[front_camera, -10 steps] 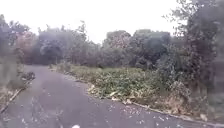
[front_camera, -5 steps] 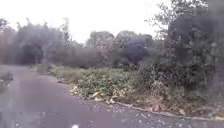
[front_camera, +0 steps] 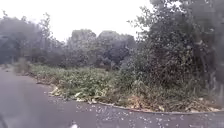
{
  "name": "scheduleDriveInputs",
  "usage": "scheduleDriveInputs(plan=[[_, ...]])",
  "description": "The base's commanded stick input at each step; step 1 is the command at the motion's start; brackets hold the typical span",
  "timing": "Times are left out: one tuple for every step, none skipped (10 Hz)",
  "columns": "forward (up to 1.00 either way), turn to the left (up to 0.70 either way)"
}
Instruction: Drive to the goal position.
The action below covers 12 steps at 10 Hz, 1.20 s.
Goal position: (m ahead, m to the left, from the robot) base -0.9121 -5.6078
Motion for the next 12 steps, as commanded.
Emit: scheduleDriveInputs(plan=[[0.00, -0.60], [0.00, -0.60], [0.00, -0.60], [0.00, -0.60], [0.00, -0.60], [0.00, -0.60], [0.00, -0.60], [0.00, -0.60], [0.00, -0.60], [0.00, -0.60], [0.00, -0.60], [0.00, -0.60]])
